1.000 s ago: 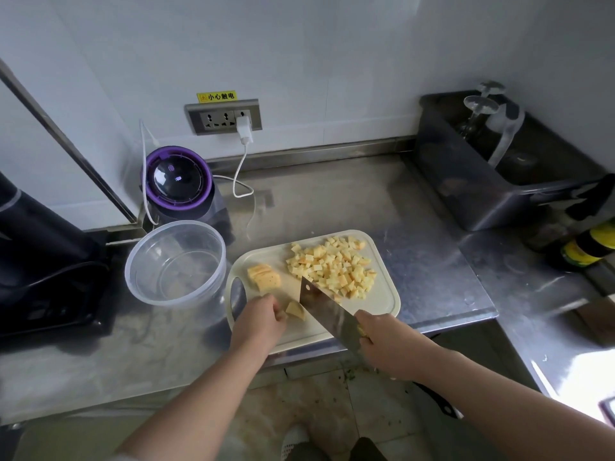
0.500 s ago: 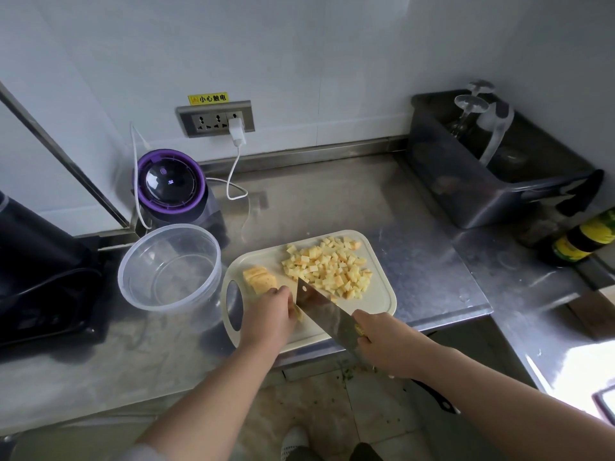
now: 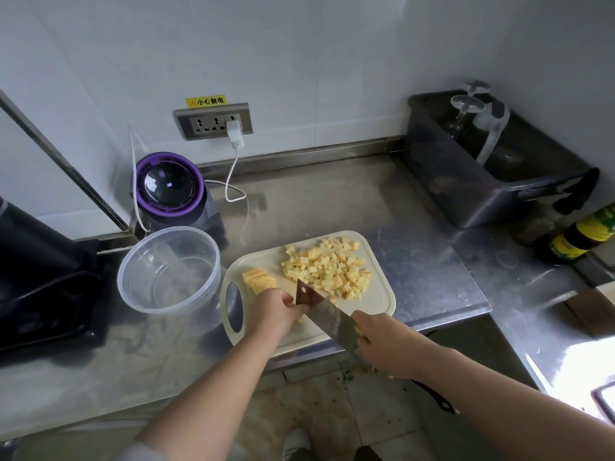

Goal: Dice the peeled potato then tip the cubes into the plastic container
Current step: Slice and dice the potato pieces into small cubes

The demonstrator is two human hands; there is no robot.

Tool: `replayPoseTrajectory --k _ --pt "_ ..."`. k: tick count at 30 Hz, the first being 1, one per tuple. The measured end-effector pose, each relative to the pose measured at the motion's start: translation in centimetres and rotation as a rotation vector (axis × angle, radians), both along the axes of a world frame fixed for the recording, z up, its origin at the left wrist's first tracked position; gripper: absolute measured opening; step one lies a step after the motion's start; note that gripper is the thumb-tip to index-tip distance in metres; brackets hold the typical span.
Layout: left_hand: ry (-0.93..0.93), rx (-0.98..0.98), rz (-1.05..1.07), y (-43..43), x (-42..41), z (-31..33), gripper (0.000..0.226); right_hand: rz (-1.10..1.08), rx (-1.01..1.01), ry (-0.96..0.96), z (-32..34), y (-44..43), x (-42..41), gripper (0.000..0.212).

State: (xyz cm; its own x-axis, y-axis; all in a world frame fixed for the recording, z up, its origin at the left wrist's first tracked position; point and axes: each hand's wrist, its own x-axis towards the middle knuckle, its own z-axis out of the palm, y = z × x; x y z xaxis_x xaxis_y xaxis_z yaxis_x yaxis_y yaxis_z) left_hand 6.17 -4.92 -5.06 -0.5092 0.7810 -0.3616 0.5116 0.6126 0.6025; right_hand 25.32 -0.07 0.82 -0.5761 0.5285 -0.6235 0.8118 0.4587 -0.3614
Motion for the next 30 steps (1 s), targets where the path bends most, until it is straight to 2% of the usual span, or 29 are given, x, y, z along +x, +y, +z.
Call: replayPoseTrajectory --k 4,9,13,16,23,30 --pt "0.092 0.039 -0.041 -0.3 -1.9 -0.3 0.022 -0.029 0.015 0.018 0.0 0.1 0.3 0.025" --pt "0.240 -0.038 -0.524 -0.4 -2.6 0.1 0.047 -0.073 0.051 0.015 -0.2 0.3 0.7 0.022" --pt "0.344 -0.124 -0.712 0.2 -2.5 0.1 0.044 -0.074 0.062 0.026 -0.1 0.4 1.0 0.021" --pt "0.332 -0.110 -0.740 0.7 -2.5 0.2 0.035 -0.080 0.078 0.027 -0.2 0.4 1.2 0.015" --pt "0.337 -0.086 -0.716 1.1 -2.6 0.0 0.033 -0.084 0.068 0.029 0.0 0.5 1.0 0.011" --pt "0.232 -0.037 -0.619 1.6 -2.4 -0.2 0.022 -0.098 0.054 0.020 -0.4 0.6 0.7 0.021"
